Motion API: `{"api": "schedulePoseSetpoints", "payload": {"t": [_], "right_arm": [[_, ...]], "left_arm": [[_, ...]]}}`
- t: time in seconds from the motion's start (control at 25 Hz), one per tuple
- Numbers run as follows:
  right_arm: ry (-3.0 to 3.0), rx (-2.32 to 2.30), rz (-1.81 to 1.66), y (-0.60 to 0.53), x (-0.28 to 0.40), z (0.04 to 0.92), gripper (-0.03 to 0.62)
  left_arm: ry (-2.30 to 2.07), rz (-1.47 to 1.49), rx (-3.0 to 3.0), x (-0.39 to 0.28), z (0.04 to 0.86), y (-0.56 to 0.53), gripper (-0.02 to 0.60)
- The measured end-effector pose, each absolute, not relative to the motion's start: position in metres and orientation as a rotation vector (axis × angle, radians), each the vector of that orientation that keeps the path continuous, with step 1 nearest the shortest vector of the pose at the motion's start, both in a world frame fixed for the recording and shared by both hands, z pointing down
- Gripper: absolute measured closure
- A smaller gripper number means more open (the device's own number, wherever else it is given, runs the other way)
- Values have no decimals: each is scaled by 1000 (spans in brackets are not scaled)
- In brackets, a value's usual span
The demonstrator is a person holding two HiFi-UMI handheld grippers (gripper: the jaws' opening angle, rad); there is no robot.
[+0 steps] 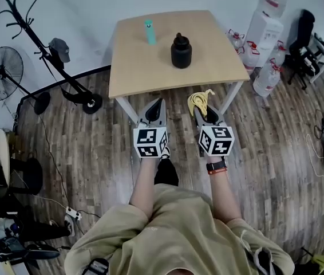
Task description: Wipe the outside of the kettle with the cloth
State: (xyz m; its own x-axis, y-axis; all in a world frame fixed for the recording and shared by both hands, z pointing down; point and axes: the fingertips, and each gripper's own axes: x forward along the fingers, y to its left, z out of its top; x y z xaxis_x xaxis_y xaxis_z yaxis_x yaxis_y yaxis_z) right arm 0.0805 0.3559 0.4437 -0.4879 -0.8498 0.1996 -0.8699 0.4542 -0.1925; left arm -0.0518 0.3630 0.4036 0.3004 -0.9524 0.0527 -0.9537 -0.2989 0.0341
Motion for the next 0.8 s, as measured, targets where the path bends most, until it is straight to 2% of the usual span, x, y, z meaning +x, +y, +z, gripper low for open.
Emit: {"api": "schedulePoseSetpoints", "payload": {"t": [0.52, 0.8], "right_arm": [[-2517, 1612, 554, 52, -65, 447, 456], [-2461, 1617, 637, -55, -97, 471, 454]], "left_arm": [[-1734, 45, 2511, -184, 397, 52, 558], [-1652, 82, 2531, -206, 415, -61, 558]]}}
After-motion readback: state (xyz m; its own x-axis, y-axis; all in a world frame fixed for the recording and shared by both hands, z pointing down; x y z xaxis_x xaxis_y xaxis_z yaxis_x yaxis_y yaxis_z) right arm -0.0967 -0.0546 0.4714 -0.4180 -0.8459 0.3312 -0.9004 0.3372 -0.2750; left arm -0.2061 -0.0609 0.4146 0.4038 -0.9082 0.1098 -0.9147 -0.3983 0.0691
